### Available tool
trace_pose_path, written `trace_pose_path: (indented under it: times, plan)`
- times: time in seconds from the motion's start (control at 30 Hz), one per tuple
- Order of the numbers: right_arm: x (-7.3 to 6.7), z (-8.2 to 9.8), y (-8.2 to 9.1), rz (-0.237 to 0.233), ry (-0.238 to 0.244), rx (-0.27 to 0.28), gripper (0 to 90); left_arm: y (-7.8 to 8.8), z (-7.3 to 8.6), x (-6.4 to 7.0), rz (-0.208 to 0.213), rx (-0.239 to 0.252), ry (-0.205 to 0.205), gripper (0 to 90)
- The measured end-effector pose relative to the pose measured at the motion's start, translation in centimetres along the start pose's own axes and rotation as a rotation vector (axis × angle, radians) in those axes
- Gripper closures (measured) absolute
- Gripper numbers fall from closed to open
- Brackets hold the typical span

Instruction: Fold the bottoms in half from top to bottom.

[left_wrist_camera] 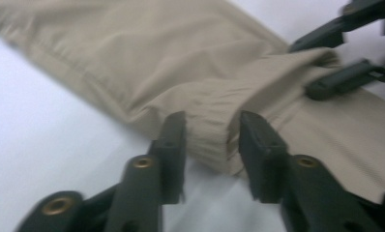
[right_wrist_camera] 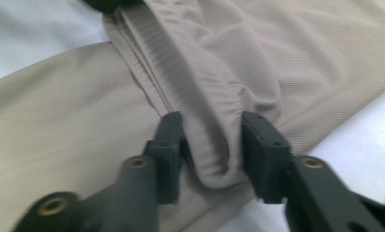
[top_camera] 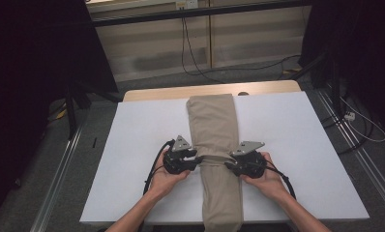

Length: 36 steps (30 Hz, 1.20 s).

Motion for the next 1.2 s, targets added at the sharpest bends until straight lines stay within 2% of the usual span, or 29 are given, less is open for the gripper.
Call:
trace_pose_path:
  times: [0.03, 0.1, 0.13, 0.17, 0.2, 0.23, 0.3, 0.33, 0.4, 0.5, 0.57, 0.73, 0.83, 0.97, 1.2]
  plan:
    - [0.1, 0.0, 0.0, -0.001, -0.011, 0.002, 66.2, -0.2, 0.1, 0.1, 0.004, -0.008, -0.014, 54.7]
    - [0.2, 0.0, -0.1, -0.006, -0.024, 0.000, 68.2, -1.1, 0.4, -0.1, -0.041, -0.048, -0.026, 42.5]
    - [0.2, 0.0, 0.0, -0.008, -0.028, -0.002, 68.7, -1.4, 0.5, -0.2, -0.059, -0.055, -0.026, 45.9]
    - [0.3, 0.0, 0.0, -0.011, -0.034, -0.004, 69.0, -1.6, 0.6, -0.3, -0.055, -0.053, -0.005, 51.8]
    - [0.3, -0.1, 0.1, -0.018, -0.047, -0.002, 69.8, -1.6, 0.6, -0.3, -0.028, -0.054, 0.013, 63.3]
    - [0.4, -0.2, 0.2, -0.023, -0.058, 0.000, 72.4, -1.5, 0.6, -0.3, -0.036, -0.053, 0.013, 69.0]
    - [0.7, -0.5, 0.7, -0.038, -0.078, 0.015, 75.5, -1.0, 0.2, -0.1, -0.024, -0.020, 0.039, 74.9]
    - [0.8, -0.7, 0.9, -0.041, -0.078, 0.024, 77.2, -0.6, 0.0, 0.0, -0.016, -0.005, 0.049, 81.6]
    - [0.9, -1.0, 1.5, -0.044, -0.089, 0.039, 79.3, -0.1, -0.3, 0.2, 0.014, 0.019, 0.081, 87.1]
    - [0.7, -1.3, 2.6, -0.052, -0.077, 0.045, 80.6, 0.4, -0.4, 0.7, 0.041, 0.026, 0.083, 87.4]
    - [0.5, -1.3, 3.3, -0.056, -0.072, 0.046, 81.0, 0.9, -0.6, 1.5, 0.066, 0.028, 0.091, 87.5]
    - [-0.2, -0.9, 5.2, -0.101, -0.097, 0.054, 81.2, 2.4, -0.8, 3.5, 0.111, 0.036, 0.070, 87.5]
    - [-0.8, -0.8, 6.5, -0.127, -0.102, 0.065, 81.2, 3.1, -0.4, 4.7, 0.131, 0.034, 0.073, 87.6]
    - [-1.9, 0.0, 8.0, -0.157, -0.113, 0.063, 81.2, 3.9, 0.0, 6.4, 0.166, 0.025, 0.059, 87.7]
    - [-3.8, 1.1, 10.5, -0.197, -0.119, 0.071, 81.2, 5.4, 1.2, 9.3, 0.200, 0.015, 0.027, 87.7]
Point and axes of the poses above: each handheld gripper's, and its own axes: y roughly backward along the jaws, z roughly out of its underside, x roughly to its right, the point moved 6 cm from there along -y, roughly forward along the jaws, and after that the axes turned 10 degrees about z, right-handed, at the moved point
